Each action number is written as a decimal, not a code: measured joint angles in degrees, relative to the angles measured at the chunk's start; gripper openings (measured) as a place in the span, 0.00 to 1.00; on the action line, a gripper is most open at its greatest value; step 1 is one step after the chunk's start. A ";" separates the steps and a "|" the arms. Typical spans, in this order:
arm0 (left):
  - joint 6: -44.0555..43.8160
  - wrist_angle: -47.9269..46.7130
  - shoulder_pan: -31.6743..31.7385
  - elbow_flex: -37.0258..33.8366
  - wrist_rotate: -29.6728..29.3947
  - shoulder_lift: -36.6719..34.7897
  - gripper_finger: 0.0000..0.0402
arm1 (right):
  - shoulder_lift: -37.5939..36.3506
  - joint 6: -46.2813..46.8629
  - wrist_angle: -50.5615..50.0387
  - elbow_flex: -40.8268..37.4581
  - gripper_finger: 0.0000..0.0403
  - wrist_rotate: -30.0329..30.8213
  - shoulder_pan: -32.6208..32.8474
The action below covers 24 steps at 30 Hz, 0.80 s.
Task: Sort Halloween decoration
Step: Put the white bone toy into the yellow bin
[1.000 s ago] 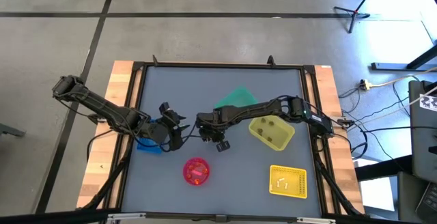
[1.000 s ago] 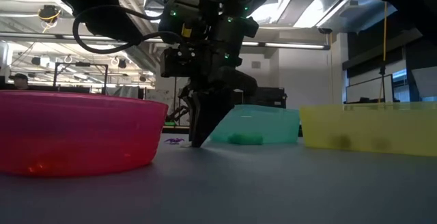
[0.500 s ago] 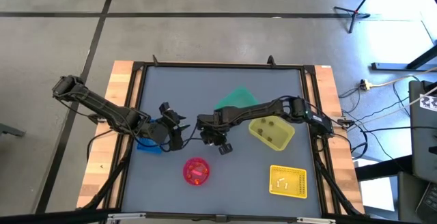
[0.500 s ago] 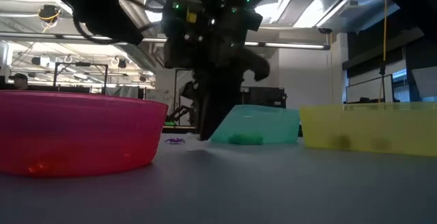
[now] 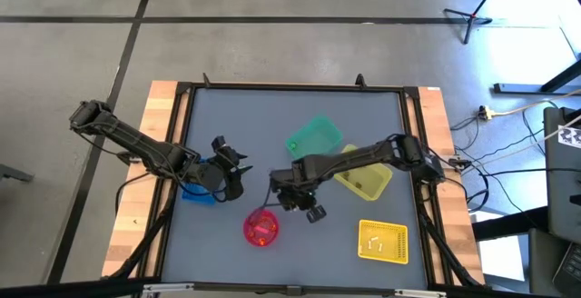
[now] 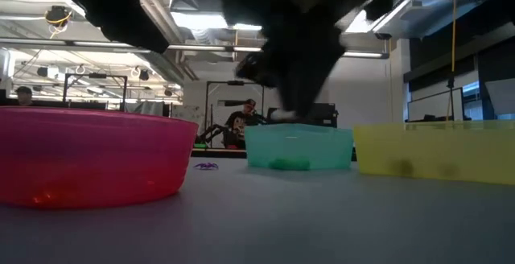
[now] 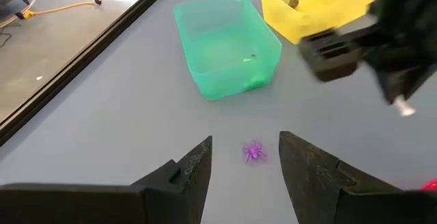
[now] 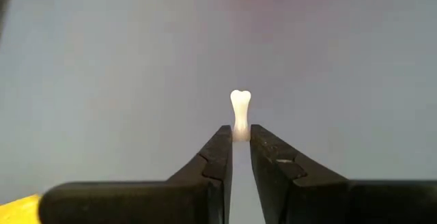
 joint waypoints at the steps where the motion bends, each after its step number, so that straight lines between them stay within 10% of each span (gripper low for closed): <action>1: 0.00 -0.01 0.00 -0.01 0.02 0.00 0.38 | -0.45 1.04 -0.98 0.00 0.13 0.04 0.77; 24: -0.04 0.00 0.00 -0.01 0.00 0.00 0.38 | -8.86 20.52 -21.21 0.02 0.13 0.28 19.06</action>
